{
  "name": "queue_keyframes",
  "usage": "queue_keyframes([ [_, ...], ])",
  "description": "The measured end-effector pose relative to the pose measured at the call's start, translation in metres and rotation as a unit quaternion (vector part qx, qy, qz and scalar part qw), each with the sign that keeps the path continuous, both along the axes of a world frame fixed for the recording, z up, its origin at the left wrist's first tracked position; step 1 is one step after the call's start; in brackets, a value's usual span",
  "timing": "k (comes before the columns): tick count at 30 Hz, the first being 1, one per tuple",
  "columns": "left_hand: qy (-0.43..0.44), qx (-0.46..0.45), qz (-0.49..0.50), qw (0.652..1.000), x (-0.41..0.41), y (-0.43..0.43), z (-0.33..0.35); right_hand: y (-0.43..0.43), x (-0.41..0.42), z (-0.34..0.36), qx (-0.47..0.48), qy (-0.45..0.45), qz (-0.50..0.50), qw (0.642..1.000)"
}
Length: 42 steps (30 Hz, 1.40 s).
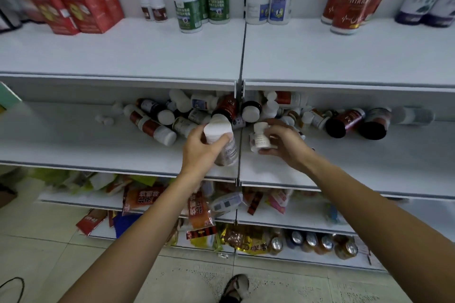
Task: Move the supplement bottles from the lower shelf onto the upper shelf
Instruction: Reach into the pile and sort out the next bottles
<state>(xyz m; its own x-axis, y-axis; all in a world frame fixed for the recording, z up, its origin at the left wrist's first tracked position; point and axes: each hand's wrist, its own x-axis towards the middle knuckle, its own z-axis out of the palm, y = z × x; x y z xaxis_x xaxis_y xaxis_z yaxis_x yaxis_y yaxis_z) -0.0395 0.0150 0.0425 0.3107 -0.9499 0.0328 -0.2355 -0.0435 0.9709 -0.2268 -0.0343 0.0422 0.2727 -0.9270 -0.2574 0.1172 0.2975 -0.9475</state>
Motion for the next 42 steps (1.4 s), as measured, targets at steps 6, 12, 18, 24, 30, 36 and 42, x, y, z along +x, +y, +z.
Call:
queue_keyframes([
  [6, 0.036, -0.038, 0.043, 0.998, 0.019, 0.048, 0.035, 0.032, 0.029, 0.046, -0.094, 0.044, 0.067, 0.992],
  [12, 0.103, -0.041, 0.066, 0.992, 0.045, 0.093, 0.068, 0.062, 0.072, 0.079, -0.106, -0.002, 0.148, 0.983],
  [18, 0.033, -0.028, 0.034, 0.998, 0.079, 0.126, 0.089, 0.073, 0.114, 0.098, -0.108, -0.021, 0.213, 0.971],
  [24, -0.022, -0.073, 0.082, 0.994, 0.116, 0.151, 0.099, 0.087, 0.151, 0.104, -0.183, 0.021, 0.24, 0.953],
  [30, -0.128, -0.094, 0.086, 0.984, 0.146, 0.17, 0.11, 0.102, 0.183, 0.124, -0.325, 0.093, 0.232, 0.912],
  [36, -0.137, -0.105, 0.082, 0.982, 0.169, 0.175, 0.116, 0.103, 0.193, 0.142, -0.386, 0.142, 0.279, 0.868],
  [42, -0.165, -0.107, 0.048, 0.979, 0.187, 0.176, 0.122, 0.104, 0.195, 0.159, -0.407, 0.166, 0.323, 0.838],
])
